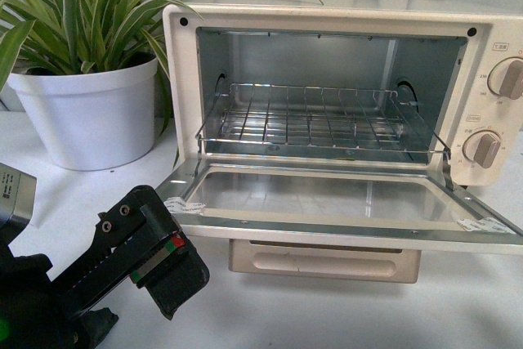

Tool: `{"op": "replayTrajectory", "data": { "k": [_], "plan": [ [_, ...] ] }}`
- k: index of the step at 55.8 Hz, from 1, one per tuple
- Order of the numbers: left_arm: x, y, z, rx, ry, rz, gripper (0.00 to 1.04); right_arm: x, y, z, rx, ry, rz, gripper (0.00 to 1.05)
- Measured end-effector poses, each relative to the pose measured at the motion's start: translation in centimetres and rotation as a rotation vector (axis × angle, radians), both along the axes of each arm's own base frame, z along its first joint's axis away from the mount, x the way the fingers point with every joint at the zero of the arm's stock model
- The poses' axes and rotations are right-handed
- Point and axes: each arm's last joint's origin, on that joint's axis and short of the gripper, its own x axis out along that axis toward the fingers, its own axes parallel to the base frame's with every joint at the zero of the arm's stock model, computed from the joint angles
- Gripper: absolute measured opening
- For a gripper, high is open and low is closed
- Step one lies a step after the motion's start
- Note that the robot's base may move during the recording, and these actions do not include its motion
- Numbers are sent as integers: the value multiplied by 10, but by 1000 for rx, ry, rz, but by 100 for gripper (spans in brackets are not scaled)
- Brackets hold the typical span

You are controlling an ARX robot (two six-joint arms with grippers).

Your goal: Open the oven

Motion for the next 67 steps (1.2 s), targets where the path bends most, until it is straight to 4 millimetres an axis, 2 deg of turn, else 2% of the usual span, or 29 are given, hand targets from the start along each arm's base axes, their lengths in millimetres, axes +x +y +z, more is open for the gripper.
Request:
{"op": "replayTrajectory", "data": {
  "k": [28,39,67],
  "plan": [
    [-19,2,4,15,-12,-16,98,-4,-3,-1,-2,-3,19,95],
    [-32,15,8,169,-58,9,98,-11,-11,3,-14,-33,43,95],
    [-73,49,60,547,-411,68,98,-44,-29,13,-40,-153,101,95]
  ]
}}
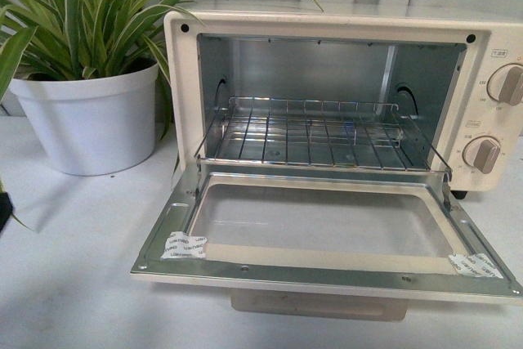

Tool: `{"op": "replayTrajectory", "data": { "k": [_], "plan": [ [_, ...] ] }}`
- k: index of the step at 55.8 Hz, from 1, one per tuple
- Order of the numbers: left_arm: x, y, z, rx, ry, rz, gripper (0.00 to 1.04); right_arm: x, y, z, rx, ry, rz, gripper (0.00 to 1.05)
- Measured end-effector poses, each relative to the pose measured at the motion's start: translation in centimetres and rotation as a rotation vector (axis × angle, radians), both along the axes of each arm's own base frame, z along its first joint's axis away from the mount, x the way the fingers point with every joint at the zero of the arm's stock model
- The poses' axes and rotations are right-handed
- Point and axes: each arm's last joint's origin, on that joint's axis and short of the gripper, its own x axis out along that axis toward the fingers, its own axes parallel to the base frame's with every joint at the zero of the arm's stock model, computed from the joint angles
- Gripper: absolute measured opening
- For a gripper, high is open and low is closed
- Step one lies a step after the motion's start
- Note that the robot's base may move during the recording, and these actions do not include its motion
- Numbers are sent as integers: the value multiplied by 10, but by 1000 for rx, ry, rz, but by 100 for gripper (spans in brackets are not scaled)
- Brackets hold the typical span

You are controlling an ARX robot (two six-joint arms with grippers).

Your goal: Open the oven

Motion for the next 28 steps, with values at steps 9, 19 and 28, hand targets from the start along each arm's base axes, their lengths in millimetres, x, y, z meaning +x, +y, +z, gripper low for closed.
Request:
{"op": "replayTrajectory", "data": {
  "k": [9,19,28],
  "plan": [
    [-21,6,8,90,-89,-4,98,-16,-8,0,10,-67,-10,95],
    [-36,15,7,132,-152,-3,98,-35,-12,-3,9,-166,-32,95],
    [-36,24,1,122,-173,43,98,-40,-14,-8,-4,-235,-66,95]
  ]
}}
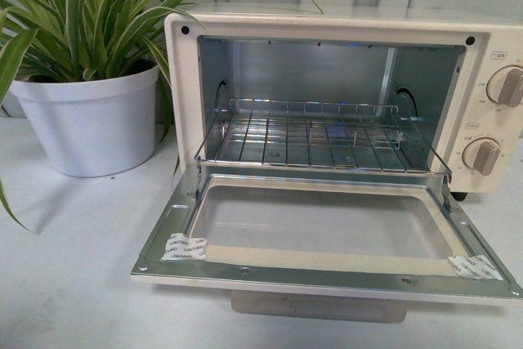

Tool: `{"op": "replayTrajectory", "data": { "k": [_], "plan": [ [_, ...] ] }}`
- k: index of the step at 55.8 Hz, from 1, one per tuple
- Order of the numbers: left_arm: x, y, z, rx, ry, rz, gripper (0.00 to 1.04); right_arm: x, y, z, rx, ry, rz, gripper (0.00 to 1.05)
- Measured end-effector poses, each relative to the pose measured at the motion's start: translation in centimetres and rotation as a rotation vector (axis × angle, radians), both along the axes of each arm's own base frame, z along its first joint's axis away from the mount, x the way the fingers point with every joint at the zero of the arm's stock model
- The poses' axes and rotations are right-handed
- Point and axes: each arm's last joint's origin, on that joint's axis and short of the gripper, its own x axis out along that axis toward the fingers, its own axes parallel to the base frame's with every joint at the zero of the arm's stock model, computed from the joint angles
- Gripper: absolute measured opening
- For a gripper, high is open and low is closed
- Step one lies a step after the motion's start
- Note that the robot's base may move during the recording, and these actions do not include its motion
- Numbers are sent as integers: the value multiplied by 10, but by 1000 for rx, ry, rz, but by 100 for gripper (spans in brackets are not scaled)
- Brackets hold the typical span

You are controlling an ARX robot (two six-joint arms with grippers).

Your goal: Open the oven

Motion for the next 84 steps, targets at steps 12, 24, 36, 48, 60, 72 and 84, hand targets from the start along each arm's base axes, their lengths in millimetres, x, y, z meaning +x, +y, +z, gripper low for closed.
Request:
{"op": "replayTrajectory", "data": {
  "k": [12,24,36,48,60,72,84],
  "plan": [
    [0,3,-1,32,-7,-50,90,1,1,-3,-35,-86,-82,90],
    [0,24,-12,72,-13,-74,43,0,7,-19,-61,-296,-286,41],
    [0,36,-20,80,-14,-68,4,0,7,-27,-58,-299,-286,1],
    [0,51,-30,82,-20,-53,4,-1,7,-38,-57,-305,-286,1],
    [0,51,-30,83,-21,-58,4,-1,7,-43,-58,-302,-285,1],
    [0,51,-29,83,-21,-58,4,-1,7,-43,-58,-303,-285,1],
    [0,51,-29,82,-21,-57,45,-1,7,-43,-58,-303,-285,43]
  ]
}}
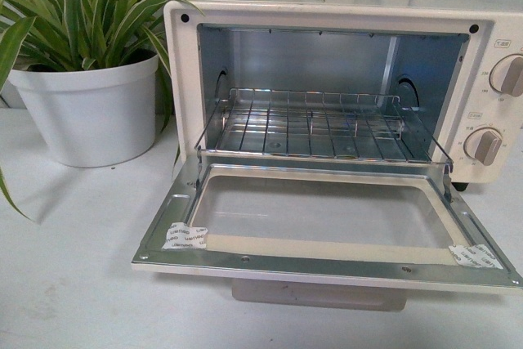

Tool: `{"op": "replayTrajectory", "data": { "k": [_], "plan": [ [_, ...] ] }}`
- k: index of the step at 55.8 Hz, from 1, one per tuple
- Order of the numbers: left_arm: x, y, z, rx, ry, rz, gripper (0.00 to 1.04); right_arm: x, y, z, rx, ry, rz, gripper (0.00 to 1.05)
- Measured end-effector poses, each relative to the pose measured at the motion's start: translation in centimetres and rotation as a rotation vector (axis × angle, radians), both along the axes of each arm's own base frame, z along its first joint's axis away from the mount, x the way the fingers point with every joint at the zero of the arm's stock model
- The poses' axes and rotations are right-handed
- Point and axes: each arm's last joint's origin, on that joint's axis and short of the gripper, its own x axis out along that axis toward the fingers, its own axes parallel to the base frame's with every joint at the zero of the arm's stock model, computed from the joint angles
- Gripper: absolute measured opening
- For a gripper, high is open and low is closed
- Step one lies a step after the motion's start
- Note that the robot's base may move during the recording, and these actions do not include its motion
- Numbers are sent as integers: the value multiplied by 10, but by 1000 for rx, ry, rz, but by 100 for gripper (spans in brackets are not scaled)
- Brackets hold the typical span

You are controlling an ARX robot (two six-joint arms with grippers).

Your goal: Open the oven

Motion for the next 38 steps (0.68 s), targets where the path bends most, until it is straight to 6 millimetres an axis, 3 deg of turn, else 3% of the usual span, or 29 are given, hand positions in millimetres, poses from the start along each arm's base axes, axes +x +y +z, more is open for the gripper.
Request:
{"op": "replayTrajectory", "data": {
  "k": [16,38],
  "plan": [
    [0,0,0,0,0,0,98,0,0,0,0,0,0,94],
    [0,0,0,2,0,0,98,0,0,0,3,0,0,95]
  ]
}}
